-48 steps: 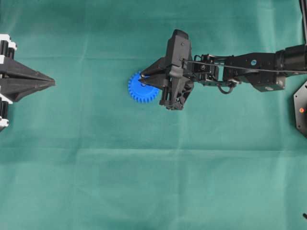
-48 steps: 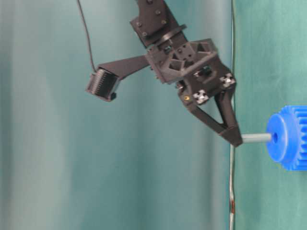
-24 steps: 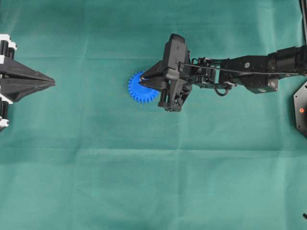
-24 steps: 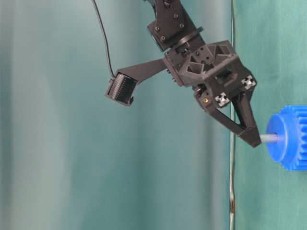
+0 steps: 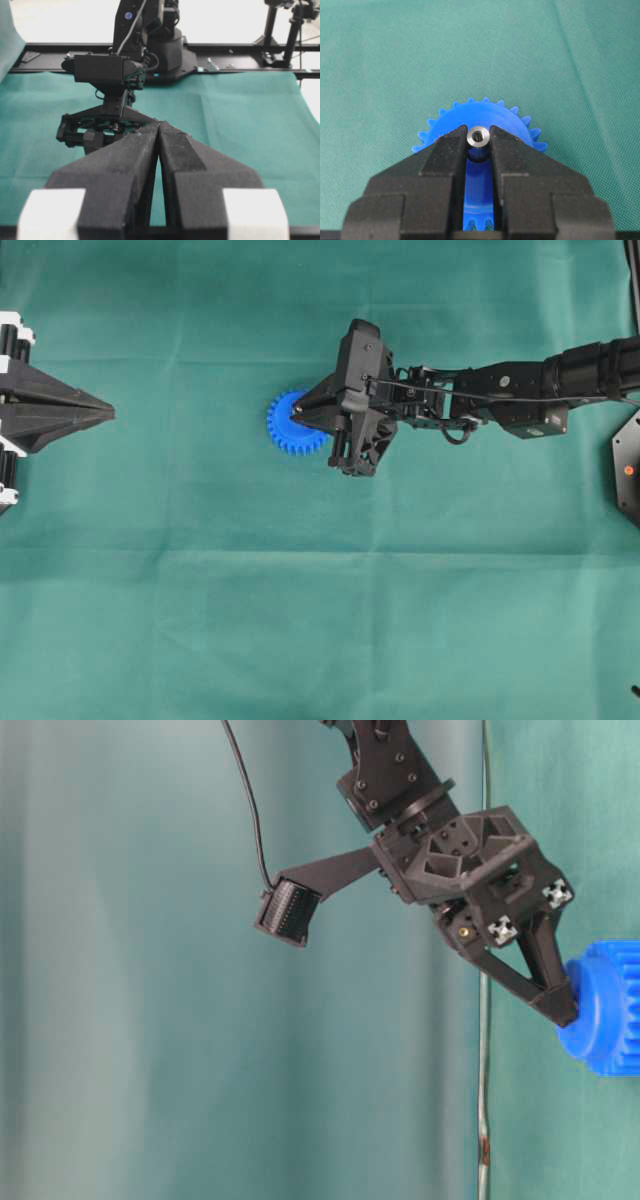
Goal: Insert the shaft placed at a random location into the center hole of the medium gear at another random location.
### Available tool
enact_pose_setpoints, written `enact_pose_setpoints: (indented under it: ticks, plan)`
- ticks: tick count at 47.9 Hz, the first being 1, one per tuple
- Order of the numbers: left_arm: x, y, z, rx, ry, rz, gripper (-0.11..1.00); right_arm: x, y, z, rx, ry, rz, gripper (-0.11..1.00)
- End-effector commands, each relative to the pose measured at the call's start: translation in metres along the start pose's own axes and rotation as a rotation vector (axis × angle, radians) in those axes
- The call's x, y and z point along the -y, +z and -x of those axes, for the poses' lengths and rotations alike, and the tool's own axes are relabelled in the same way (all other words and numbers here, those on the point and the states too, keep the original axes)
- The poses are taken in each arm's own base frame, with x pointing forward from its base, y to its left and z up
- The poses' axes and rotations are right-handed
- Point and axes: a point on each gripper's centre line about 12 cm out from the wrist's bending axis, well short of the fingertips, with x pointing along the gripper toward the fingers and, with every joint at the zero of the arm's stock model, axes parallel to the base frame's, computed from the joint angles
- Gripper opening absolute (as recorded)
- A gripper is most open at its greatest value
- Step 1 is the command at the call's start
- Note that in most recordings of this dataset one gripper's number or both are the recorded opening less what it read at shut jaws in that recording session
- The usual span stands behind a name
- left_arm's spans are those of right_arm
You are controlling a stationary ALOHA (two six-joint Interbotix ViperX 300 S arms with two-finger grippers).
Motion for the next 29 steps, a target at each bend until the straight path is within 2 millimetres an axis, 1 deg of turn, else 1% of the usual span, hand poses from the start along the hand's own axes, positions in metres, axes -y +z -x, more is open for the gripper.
enact_pose_setpoints:
  ticks: [1,29]
  plan:
    - [-0.0003,0.0093,-0.0026,0.023,0.001,0.000,0.00,-0.0019,0.0145,0.0011,0.046,0.004,-0.017,0.14]
    - [-0.0003,0.0094,-0.0027,0.020,0.001,-0.002,0.00,-0.0064,0.0115,0.0014,0.030,0.013,-0.010,0.14]
